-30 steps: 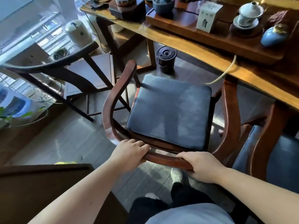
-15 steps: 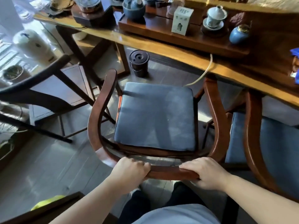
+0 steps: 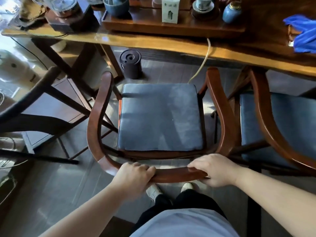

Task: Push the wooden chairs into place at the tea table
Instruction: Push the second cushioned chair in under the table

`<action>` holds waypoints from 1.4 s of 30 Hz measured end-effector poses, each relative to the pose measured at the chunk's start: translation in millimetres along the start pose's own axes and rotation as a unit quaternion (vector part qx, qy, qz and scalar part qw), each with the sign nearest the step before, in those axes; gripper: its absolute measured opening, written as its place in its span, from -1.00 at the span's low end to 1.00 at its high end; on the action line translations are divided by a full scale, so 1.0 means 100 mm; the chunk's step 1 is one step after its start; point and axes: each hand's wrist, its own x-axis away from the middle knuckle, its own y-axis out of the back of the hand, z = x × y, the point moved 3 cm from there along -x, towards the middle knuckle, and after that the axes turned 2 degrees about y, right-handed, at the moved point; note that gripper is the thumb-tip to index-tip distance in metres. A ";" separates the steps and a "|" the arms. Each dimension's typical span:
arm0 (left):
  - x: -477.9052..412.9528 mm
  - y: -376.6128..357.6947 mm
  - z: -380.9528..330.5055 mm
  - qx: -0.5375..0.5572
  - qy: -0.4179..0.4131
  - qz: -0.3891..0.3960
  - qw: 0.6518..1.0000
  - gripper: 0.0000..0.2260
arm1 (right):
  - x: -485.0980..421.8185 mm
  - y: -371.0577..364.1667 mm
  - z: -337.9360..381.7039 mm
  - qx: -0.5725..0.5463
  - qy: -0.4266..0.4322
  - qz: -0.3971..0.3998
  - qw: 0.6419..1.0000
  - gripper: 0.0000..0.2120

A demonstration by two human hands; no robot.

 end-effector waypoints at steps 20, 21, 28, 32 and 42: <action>0.31 -0.21 0.86 0.096 0.000 0.030 0.995 -0.75 | -0.06 0.07 -0.80 0.251 -0.063 0.215 0.942 -0.74; 0.30 -0.22 0.87 0.094 -0.004 0.037 0.995 -0.75 | -0.07 0.08 -0.79 0.249 -0.066 0.215 0.942 -0.75; 0.24 -0.26 0.98 0.067 -0.009 0.042 0.997 -0.73 | -0.02 0.11 -0.75 0.243 -0.104 0.210 0.941 -0.77; 0.12 -0.29 0.99 0.063 -0.018 0.050 0.997 -0.72 | 0.12 0.00 -0.73 0.234 -0.123 0.205 0.943 -0.75; -0.23 -0.12 0.89 0.061 -0.065 0.017 0.996 -0.69 | 0.43 -0.08 -0.70 0.194 -0.171 0.188 0.948 -0.81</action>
